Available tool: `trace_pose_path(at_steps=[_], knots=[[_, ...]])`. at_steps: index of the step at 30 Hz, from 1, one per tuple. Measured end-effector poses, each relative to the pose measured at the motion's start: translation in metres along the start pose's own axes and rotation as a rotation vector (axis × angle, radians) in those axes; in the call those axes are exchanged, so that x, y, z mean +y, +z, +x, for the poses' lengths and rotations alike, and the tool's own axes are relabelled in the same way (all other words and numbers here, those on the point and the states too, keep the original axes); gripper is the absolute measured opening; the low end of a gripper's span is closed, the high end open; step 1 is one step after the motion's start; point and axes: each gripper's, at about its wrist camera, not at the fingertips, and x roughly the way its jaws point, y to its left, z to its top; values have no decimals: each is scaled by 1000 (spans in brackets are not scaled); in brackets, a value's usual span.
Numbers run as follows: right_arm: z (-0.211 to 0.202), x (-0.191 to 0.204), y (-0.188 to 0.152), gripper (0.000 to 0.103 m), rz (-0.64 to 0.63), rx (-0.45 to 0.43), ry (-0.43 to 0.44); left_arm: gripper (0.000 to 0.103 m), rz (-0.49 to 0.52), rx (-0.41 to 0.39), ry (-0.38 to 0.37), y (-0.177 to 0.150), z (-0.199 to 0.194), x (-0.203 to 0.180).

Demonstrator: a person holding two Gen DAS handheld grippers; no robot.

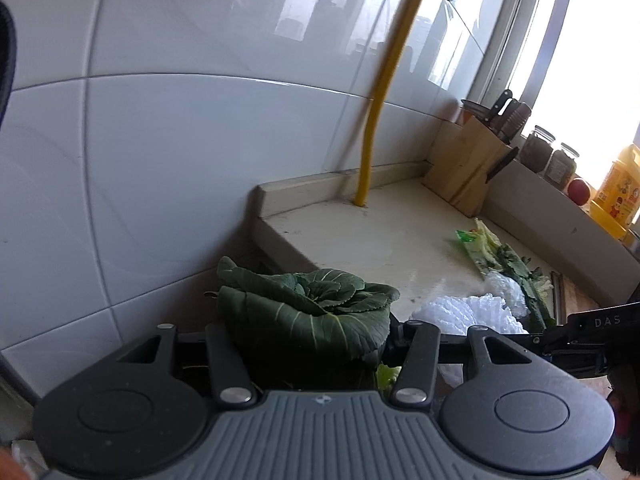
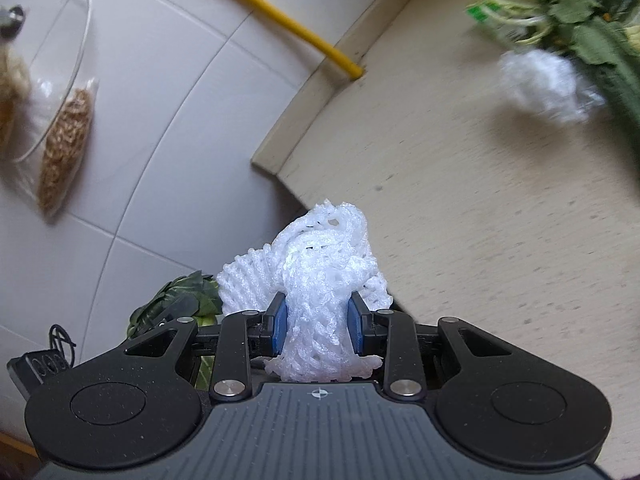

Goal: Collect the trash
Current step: 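Carry the bok choy with left tool while right carries the foam net over the bin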

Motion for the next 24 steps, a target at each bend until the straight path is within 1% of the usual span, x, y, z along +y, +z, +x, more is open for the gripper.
trace_pose_path(at_steps=[1, 9, 16, 24], knots=[[3, 3, -1, 40, -6, 5, 3, 48, -2, -2, 4, 0, -1, 4], [35, 31, -10, 40, -50, 46, 15, 48, -27, -1, 38, -3, -5, 36], [67, 49, -13, 39, -78, 89, 10, 48, -40, 10, 50, 0, 2, 55], [90, 61, -10, 39, -110, 125, -23, 48, -93, 39, 74, 3, 18, 79]])
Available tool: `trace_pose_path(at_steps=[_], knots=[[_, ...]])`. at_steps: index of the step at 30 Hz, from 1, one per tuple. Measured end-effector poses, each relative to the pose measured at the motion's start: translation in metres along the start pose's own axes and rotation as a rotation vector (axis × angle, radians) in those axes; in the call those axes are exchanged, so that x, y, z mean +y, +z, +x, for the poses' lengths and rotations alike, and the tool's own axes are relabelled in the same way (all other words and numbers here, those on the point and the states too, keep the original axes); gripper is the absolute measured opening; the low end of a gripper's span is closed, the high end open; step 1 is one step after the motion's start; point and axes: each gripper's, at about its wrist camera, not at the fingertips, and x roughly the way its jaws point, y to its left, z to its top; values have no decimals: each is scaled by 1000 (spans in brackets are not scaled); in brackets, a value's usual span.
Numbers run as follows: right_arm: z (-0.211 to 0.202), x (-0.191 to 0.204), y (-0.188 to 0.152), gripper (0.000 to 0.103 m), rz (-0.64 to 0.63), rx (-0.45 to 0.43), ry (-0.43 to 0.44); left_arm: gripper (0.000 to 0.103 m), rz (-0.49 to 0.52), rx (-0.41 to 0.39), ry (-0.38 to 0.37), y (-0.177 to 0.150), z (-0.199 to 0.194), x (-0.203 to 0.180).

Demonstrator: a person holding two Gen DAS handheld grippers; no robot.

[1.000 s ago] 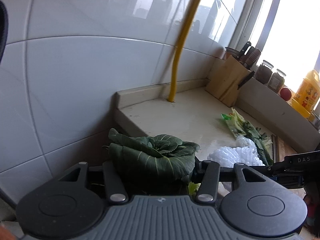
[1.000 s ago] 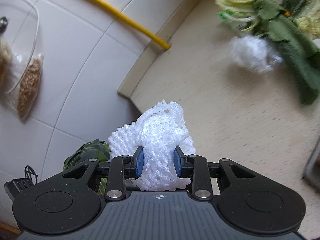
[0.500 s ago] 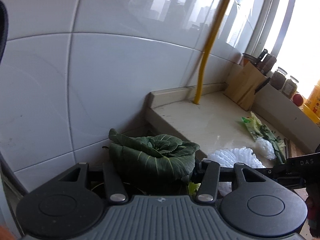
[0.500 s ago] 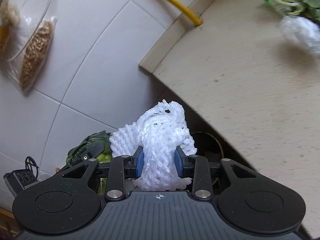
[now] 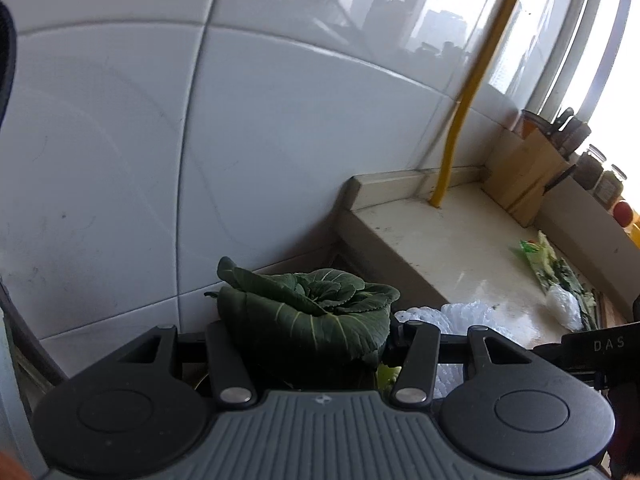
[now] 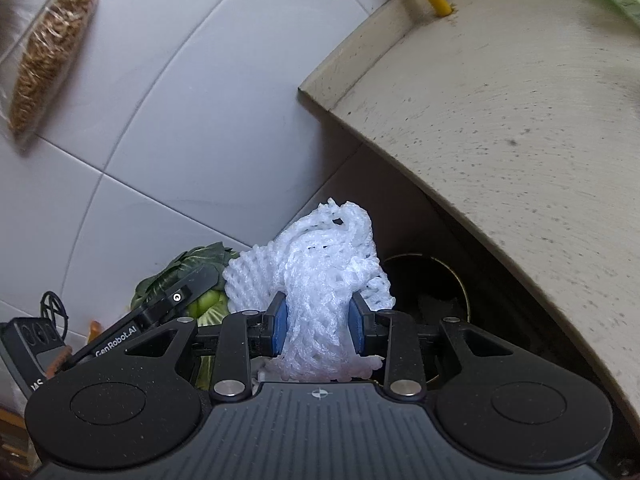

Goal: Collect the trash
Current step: 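Carry the bok choy with left tool while right carries the foam net over the bin, then open both tools to drop the bok choy and foam net into the bin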

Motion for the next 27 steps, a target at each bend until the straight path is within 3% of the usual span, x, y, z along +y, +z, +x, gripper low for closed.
trace_pose_path(at_steps=[27], knots=[[39, 14, 2, 39, -95, 46, -165, 49, 30, 145, 129, 5, 46, 9]])
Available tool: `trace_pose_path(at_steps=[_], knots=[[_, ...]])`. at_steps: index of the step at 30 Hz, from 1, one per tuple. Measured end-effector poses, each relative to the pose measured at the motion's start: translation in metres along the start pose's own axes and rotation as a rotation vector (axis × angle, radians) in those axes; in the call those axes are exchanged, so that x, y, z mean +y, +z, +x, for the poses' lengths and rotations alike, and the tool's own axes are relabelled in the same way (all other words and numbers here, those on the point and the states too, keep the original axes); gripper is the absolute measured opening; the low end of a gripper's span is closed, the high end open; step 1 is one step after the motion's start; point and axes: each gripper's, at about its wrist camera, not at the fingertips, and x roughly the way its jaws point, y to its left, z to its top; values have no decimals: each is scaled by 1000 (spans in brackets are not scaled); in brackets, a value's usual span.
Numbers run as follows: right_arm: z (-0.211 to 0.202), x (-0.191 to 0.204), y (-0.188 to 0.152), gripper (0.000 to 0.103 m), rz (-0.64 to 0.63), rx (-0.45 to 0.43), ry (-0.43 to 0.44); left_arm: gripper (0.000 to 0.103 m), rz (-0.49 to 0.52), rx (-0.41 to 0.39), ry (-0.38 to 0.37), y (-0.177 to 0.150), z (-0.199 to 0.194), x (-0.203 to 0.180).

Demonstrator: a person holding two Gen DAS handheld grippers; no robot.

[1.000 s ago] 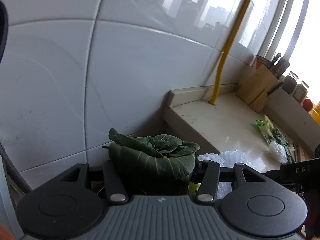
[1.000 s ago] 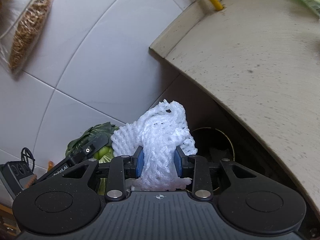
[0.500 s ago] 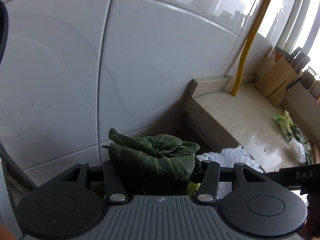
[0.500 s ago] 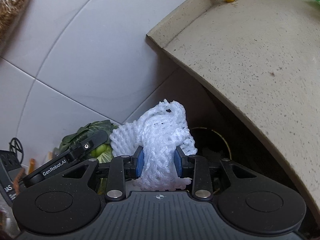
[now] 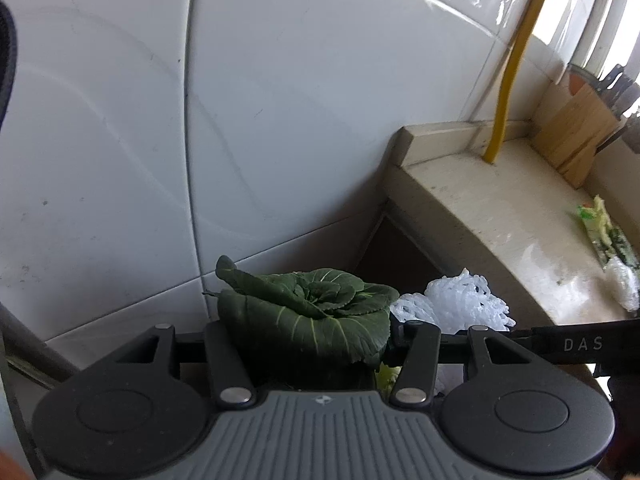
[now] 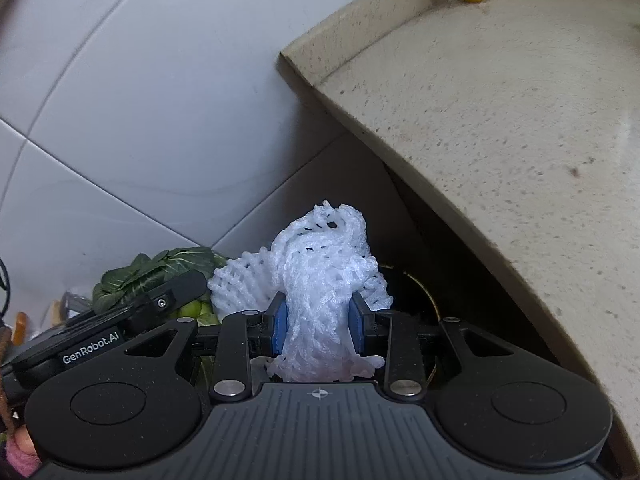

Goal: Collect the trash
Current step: 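Open both tools to drop the bok choy and foam net into the bin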

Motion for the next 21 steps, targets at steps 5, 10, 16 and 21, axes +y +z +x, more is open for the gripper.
trace_pose_path(at_steps=[5, 10, 16, 21], knots=[[14, 2, 2, 44, -7, 22, -15, 55, -2, 29, 21, 1, 8, 2], [26, 3, 5, 50, 2, 45, -28, 60, 14, 62, 41, 3, 20, 0], [37, 4, 1, 55, 14, 78, -35, 60, 3, 57, 45, 3, 21, 3], [43, 5, -4, 59, 24, 93, -42, 60, 8, 59, 47, 3, 22, 3]])
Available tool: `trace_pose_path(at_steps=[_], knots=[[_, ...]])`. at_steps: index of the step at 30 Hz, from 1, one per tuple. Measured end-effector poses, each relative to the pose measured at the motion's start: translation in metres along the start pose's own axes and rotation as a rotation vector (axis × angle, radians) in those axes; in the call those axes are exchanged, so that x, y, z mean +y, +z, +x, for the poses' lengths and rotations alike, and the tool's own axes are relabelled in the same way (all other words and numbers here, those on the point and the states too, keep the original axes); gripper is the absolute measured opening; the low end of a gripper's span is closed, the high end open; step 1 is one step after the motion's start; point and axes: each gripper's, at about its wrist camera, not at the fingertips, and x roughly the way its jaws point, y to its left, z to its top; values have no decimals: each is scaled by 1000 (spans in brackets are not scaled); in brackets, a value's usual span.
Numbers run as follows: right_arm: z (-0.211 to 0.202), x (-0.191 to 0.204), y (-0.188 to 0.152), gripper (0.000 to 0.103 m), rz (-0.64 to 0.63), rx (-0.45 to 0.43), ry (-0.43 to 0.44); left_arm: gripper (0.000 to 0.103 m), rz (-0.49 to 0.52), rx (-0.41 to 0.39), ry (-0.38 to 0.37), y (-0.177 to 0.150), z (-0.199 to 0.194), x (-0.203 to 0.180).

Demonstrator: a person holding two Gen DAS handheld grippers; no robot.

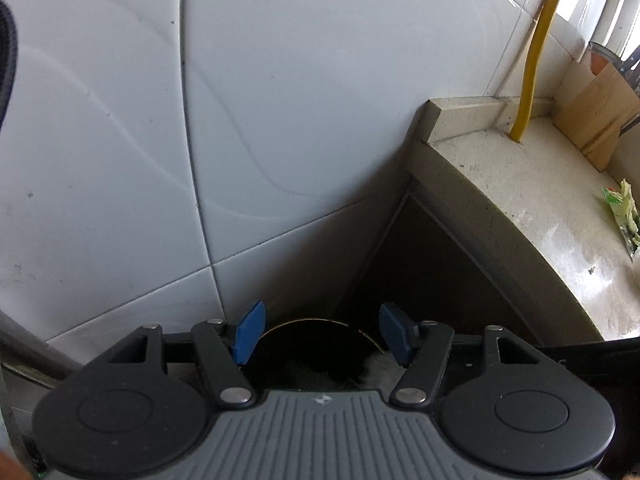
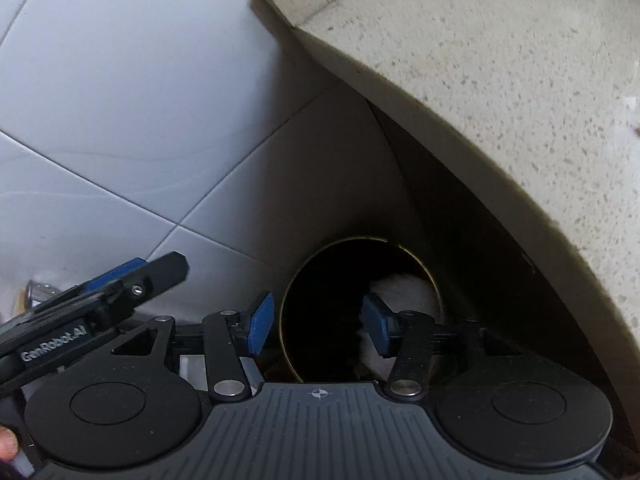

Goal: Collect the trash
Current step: 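Open both tools to drop the bok choy and foam net into the bin, then move both open tools from the bin back over the vegetable pile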

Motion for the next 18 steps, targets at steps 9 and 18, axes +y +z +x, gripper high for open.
trace_pose_path(at_steps=[9, 18], knots=[[-11, -24, -17, 62, 74, 5, -9, 60, -3, 2, -7, 0, -1, 1], [-37, -40, -45, 63, 144, -9, 2, 60, 46, -1, 2, -2, 0, -5]])
